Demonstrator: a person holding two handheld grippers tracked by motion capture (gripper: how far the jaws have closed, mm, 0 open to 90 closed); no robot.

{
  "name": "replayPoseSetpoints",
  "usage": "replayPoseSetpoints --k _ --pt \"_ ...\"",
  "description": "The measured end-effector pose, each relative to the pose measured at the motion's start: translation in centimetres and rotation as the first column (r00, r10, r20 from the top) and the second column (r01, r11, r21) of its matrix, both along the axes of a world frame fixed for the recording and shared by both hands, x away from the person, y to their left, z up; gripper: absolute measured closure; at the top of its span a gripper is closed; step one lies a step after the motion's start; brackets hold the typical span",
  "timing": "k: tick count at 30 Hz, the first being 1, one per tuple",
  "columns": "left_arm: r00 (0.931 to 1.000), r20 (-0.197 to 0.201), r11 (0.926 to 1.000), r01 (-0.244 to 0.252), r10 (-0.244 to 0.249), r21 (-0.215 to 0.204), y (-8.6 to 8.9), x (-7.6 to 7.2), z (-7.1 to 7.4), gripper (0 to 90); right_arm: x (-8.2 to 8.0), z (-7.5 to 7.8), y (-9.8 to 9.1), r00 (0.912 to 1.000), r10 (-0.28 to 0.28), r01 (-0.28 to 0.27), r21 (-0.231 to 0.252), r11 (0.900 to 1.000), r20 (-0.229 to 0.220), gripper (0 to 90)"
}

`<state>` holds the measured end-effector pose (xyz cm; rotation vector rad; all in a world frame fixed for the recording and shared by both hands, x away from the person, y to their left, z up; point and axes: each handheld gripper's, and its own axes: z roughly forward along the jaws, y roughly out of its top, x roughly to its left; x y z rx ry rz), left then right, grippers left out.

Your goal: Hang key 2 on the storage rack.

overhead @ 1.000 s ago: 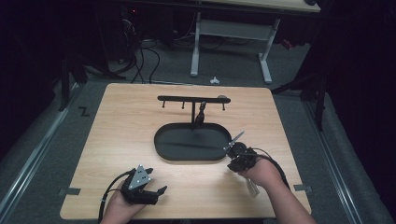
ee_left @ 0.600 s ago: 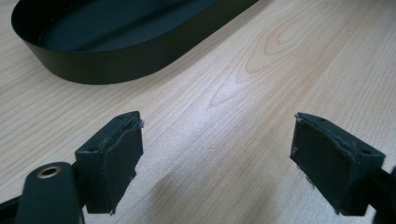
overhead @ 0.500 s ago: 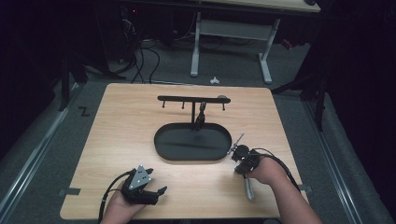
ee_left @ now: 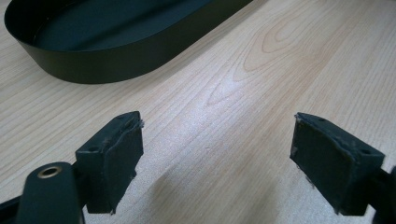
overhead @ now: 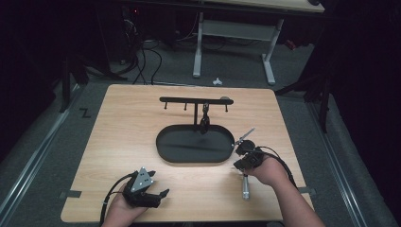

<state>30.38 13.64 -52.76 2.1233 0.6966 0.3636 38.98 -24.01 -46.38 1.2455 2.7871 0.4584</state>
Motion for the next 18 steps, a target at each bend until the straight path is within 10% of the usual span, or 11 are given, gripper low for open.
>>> replayPoseSetpoints --k 18 --pt "1.0000 0.000 1.0000 0.004 -0.004 0.002 -0.03 0.00 0.00 17.5 0.09 -0.08 0.51 0.9988 -0.007 0.010 -0.059 0.9982 0.048 77.7"
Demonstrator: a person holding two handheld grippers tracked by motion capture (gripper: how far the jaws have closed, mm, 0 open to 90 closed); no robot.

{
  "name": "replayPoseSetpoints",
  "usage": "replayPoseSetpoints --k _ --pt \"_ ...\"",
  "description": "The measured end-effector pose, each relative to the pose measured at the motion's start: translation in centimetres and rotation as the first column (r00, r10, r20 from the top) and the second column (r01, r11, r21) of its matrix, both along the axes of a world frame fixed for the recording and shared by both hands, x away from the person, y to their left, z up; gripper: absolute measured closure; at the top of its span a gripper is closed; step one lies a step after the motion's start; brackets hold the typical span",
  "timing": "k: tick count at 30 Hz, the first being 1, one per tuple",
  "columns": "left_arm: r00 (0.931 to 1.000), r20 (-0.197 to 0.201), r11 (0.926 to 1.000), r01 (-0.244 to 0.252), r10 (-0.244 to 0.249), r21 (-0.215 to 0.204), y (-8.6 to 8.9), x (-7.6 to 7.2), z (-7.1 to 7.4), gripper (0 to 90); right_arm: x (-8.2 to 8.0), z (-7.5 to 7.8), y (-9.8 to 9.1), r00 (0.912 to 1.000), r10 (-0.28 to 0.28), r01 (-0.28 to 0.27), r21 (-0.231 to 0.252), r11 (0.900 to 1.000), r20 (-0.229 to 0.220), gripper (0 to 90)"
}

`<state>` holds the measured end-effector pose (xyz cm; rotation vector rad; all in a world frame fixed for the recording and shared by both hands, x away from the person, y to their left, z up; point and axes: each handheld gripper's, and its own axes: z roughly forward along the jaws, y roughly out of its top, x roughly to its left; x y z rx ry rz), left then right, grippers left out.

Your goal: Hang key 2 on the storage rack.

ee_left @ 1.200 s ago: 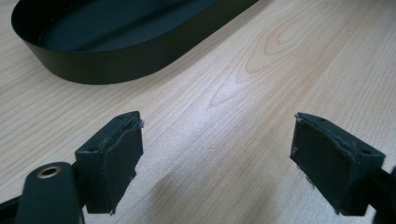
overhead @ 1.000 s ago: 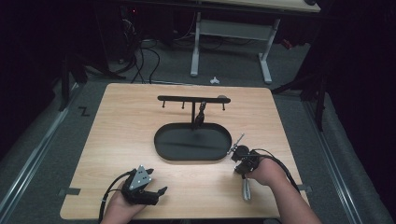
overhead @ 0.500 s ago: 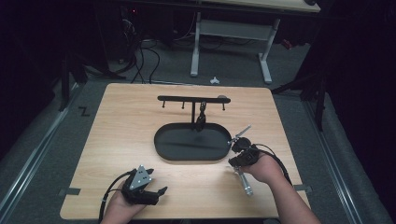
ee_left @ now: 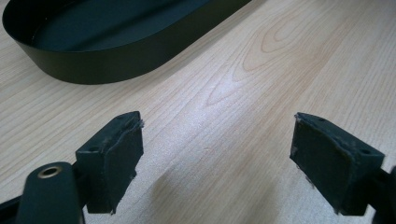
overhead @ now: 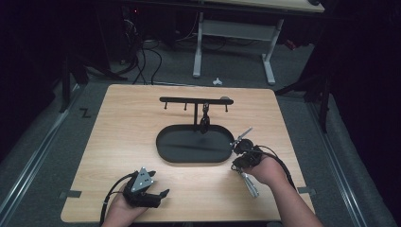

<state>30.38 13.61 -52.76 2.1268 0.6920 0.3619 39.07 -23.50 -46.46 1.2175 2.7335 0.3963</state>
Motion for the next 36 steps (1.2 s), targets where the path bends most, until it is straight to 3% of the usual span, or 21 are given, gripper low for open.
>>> replayPoseSetpoints --k 1,2,3,4,5,6,7,8,11,12,16,22,23,27,36 --pt "1.0000 0.000 1.0000 0.000 0.000 -0.001 0.0 0.0 0.0 17.4 0.0 -0.2 -0.1 0.9998 0.000 0.000 0.003 1.0000 -0.021 70.0" --pt "1.0000 0.000 1.0000 0.000 0.000 -0.001 0.0 0.0 0.0 17.4 0.0 -0.2 -0.1 0.9998 0.000 0.000 0.003 1.0000 -0.021 70.0" --pt "1.0000 -0.001 1.0000 0.000 0.000 0.000 0.0 0.0 0.0 17.4 0.0 -0.6 -0.1 0.9995 0.001 -0.002 -0.030 0.9996 -0.032 60.5" --pt "1.0000 -0.001 1.0000 -0.001 0.001 -0.002 0.0 0.0 0.0 17.4 0.0 -0.8 0.0 0.9991 0.015 -0.016 -0.042 0.9990 -0.041 59.6" --pt "1.0000 -0.001 1.0000 -0.001 0.001 -0.002 0.0 -0.1 0.0 17.5 -0.2 -1.1 0.1 0.9982 0.043 -0.045 -0.066 0.9968 -0.043 61.5" --pt "1.0000 -0.001 1.0000 0.000 0.000 -0.002 0.0 -0.1 0.0 17.5 -0.5 -1.3 0.4 0.9971 0.076 -0.076 -0.100 0.9921 -0.004 65.2" --pt "1.0000 -0.001 1.0000 0.000 0.000 -0.002 0.0 -0.1 0.0 17.4 -0.5 -1.3 0.4 0.9971 0.076 -0.076 -0.100 0.9921 -0.004 65.2" --pt "1.0000 -0.001 1.0000 0.000 0.000 0.000 0.0 0.0 0.0 17.5 -0.6 -1.2 0.5 0.9970 0.078 -0.077 -0.116 0.9902 -0.001 72.8" --pt "1.0000 -0.001 1.0000 -0.001 0.001 -0.007 0.0 0.0 0.0 17.4 -0.7 -1.2 0.4 0.9966 0.083 -0.083 -0.121 0.9891 -0.006 75.2" --pt "1.0000 0.000 1.0000 -0.001 0.001 -0.007 0.0 0.0 0.0 17.4 -0.7 -1.2 0.4 0.9961 0.085 -0.087 -0.120 0.9889 -0.020 81.2" --pt "1.0000 -0.002 0.9999 -0.002 0.002 -0.010 0.1 0.0 0.0 17.5 -0.9 -1.3 0.4 0.9963 0.082 -0.084 -0.135 0.9872 -0.025 83.1" --pt "1.0000 -0.002 0.9999 -0.002 0.002 -0.010 0.1 0.0 0.0 17.5 -1.0 -0.8 -0.1 0.9987 0.036 -0.039 -0.087 0.9955 -0.035 83.3" --pt "1.0000 -0.001 0.9999 -0.003 0.003 -0.011 0.1 0.0 0.0 17.5 -0.9 -0.2 -0.5 0.9995 0.015 -0.017 -0.048 0.9987 -0.028 83.3" --pt "1.0000 -0.002 0.9999 -0.002 0.002 -0.011 0.0 0.0 0.0 17.5 -0.8 1.3 -1.1 0.9997 -0.009 0.009 0.004 1.0000 -0.021 83.3" --pt "1.0000 0.002 0.9998 -0.005 0.005 -0.017 0.1 0.0 0.1 17.6 -0.8 4.5 -1.7 0.9991 -0.036 0.035 0.049 0.9982 0.020 83.4"
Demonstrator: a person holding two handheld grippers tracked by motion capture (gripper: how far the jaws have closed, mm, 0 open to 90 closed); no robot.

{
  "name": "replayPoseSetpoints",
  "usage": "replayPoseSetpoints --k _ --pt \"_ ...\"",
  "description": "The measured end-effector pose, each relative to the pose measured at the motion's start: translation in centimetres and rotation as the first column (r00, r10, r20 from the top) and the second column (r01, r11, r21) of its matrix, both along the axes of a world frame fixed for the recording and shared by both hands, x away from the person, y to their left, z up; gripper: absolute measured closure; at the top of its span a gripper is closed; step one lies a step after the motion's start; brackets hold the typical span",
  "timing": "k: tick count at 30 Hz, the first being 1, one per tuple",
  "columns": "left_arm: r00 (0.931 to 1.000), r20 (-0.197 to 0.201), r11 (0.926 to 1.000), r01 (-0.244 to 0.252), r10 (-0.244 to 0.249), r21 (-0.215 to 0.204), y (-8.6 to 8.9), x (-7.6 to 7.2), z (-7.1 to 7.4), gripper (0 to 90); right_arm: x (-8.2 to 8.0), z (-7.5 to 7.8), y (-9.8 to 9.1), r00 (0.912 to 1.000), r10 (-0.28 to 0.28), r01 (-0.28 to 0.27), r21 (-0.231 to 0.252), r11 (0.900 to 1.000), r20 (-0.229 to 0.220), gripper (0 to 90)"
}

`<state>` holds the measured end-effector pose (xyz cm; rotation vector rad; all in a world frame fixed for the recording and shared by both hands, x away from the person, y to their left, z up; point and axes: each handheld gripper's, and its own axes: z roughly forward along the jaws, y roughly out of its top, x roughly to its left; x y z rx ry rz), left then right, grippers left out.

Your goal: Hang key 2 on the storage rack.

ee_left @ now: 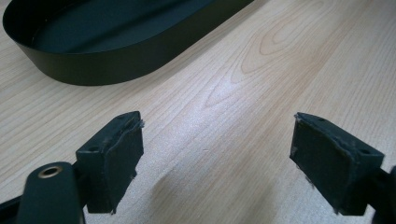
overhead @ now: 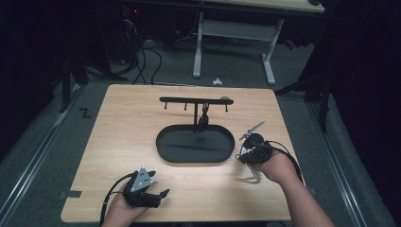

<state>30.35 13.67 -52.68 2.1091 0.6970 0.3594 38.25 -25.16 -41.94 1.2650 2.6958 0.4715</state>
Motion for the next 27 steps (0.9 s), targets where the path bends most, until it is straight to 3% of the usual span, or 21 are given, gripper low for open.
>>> replayPoseSetpoints --k 15,27 --pt "1.0000 0.005 1.0000 -0.005 0.005 -0.006 0.1 0.0 0.1 17.5 0.5 4.9 -0.4 0.9962 -0.028 0.025 0.040 0.9989 0.082 83.4" --pt "1.0000 0.004 1.0000 -0.002 0.002 -0.006 0.3 0.0 0.2 17.6 1.8 6.7 0.2 0.9940 -0.030 0.025 0.044 0.9987 0.106 83.5"
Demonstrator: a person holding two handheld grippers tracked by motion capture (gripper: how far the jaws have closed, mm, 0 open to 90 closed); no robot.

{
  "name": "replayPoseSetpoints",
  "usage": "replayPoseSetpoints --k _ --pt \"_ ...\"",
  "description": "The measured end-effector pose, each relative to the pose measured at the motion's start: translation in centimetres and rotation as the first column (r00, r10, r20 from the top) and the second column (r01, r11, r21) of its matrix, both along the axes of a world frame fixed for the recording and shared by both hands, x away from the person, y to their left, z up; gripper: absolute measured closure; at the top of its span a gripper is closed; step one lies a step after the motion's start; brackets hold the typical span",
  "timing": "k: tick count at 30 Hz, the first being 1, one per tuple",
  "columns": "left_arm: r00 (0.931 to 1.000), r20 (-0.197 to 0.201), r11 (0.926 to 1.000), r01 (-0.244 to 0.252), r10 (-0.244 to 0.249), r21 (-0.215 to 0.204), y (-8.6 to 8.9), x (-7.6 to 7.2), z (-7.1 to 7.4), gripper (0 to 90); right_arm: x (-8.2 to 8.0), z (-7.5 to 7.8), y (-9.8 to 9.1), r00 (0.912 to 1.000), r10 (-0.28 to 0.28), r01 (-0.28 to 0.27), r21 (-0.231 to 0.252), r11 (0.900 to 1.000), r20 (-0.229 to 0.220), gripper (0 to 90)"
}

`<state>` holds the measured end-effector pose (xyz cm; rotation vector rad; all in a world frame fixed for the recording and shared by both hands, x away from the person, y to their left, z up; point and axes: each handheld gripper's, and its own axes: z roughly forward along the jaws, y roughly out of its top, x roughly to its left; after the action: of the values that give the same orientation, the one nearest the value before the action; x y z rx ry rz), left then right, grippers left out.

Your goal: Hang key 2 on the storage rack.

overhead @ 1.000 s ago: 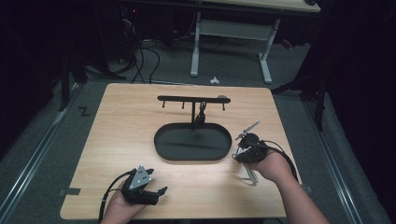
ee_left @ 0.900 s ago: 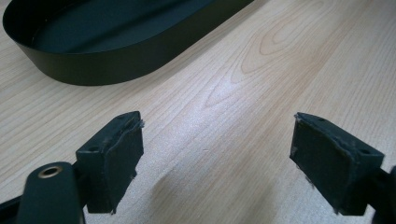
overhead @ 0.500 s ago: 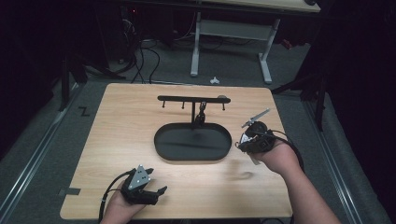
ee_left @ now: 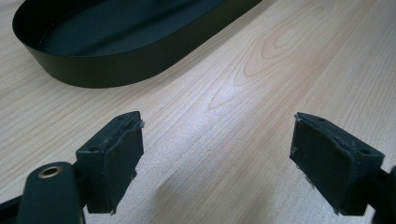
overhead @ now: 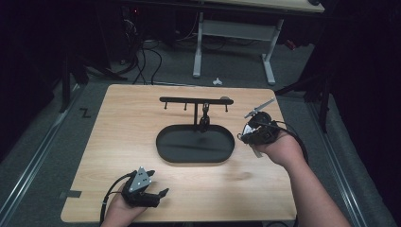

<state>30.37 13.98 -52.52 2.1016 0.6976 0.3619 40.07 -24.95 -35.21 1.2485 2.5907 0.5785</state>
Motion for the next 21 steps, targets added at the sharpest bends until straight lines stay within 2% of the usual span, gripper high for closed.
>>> replayPoseSetpoints --k 13,16,21 --pt "1.0000 0.004 1.0000 -0.003 0.003 -0.007 0.0 0.0 0.0 17.6 2.0 1.6 1.8 0.9994 0.016 -0.016 0.015 0.9998 0.031 83.5" --pt "1.0000 0.003 1.0000 0.002 -0.002 -0.002 0.1 0.0 -0.1 17.6 2.5 2.1 2.1 0.9990 0.024 -0.025 0.034 0.9991 0.039 83.6" --pt "1.0000 0.004 1.0000 -0.002 0.002 -0.005 0.2 0.1 -0.1 17.5 3.1 2.5 2.7 0.9985 0.031 -0.032 0.027 0.9991 0.044 83.5"
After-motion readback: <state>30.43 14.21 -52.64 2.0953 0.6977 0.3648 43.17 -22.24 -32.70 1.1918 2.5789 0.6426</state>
